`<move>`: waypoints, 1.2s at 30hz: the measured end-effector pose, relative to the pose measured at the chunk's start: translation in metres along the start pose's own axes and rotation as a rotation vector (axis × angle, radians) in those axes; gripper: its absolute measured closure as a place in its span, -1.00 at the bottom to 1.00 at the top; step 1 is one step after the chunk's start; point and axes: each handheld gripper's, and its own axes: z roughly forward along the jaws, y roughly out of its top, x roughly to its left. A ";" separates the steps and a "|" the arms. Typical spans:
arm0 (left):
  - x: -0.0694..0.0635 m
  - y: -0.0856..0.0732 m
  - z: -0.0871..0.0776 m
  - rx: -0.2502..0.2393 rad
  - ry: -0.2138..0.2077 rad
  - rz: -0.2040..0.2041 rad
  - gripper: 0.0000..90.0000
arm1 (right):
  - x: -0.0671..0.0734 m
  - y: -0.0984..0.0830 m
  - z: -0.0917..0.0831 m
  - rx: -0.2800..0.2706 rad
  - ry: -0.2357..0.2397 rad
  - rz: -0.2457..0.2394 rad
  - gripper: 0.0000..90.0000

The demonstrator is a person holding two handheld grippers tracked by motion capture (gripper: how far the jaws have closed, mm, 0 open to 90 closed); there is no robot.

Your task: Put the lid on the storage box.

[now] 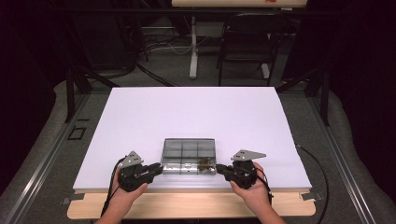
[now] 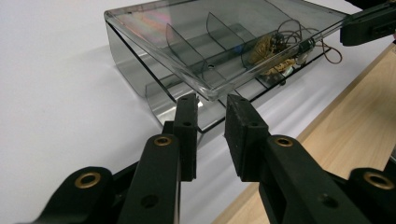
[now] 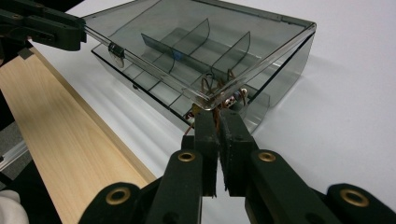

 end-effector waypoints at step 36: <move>0.002 -0.006 0.007 0.027 -0.003 -0.013 0.71 | -0.002 -0.008 0.008 0.067 0.010 0.005 0.87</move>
